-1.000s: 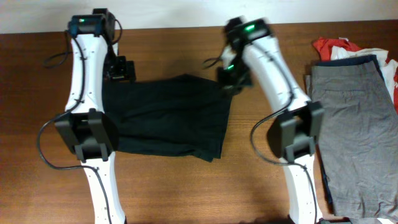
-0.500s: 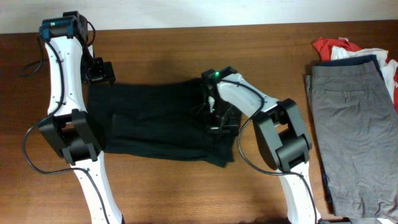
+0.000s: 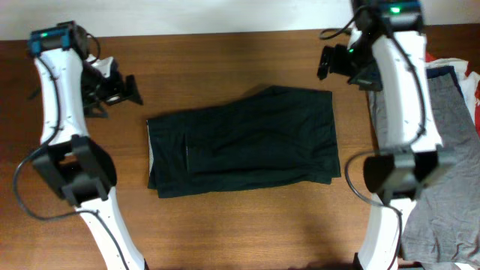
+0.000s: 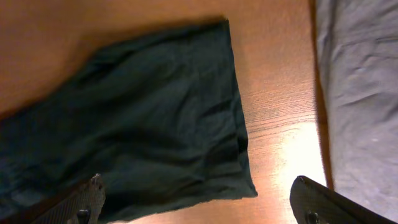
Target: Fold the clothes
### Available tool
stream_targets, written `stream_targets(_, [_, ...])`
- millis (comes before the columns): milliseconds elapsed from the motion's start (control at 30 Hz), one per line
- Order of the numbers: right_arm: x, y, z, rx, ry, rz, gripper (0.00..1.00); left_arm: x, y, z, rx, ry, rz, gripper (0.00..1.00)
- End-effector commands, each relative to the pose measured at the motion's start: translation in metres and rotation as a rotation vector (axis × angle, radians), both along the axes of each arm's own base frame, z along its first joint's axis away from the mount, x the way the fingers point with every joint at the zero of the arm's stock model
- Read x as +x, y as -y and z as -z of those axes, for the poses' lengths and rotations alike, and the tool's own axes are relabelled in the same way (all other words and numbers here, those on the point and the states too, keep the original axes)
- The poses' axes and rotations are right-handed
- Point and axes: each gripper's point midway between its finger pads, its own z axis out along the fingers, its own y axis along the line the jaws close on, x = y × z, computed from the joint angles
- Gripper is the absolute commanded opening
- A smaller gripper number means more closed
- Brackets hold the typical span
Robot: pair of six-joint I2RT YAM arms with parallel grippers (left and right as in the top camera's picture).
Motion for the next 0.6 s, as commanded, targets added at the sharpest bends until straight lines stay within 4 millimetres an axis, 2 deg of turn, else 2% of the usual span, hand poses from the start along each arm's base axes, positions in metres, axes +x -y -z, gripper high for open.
stream_targets(0, [-0.021,-0.006,-0.066,0.040,0.165,-0.029,0.99,-0.059,0.000,-0.027,0.036,-0.062,-0.002,0.99])
stream_targets(67, [-0.025,-0.008,-0.074,0.052,0.185,-0.034,0.99,-0.081,0.006,0.003,0.007,-0.168,0.000,0.99])
stream_targets(100, [-0.025,-0.008,-0.072,0.052,0.178,-0.034,0.99,-0.082,0.008,0.026,-0.008,-0.174,-0.001,0.99])
stream_targets(167, [-0.026,-0.012,-0.070,0.066,0.171,-0.060,0.99,-0.079,0.015,0.050,-0.079,-0.135,0.038,0.99])
stream_targets(233, [-0.027,-0.021,-0.071,0.111,0.172,-0.095,0.99,-0.076,0.009,0.074,-0.092,-0.098,0.028,0.99])
stream_targets(367, [-0.027,-0.024,-0.071,0.128,0.171,-0.101,0.99,-0.066,0.024,0.094,-0.190,-0.016,0.032,0.99])
stream_targets(467, [-0.027,-0.024,-0.071,0.128,0.171,-0.101,0.99,-0.076,0.031,0.109,-0.220,-0.033,0.027,0.99])
stream_targets(567, [-0.027,-0.025,-0.072,0.135,0.171,-0.102,0.99,-0.090,0.051,0.121,-0.285,-0.063,0.032,0.99])
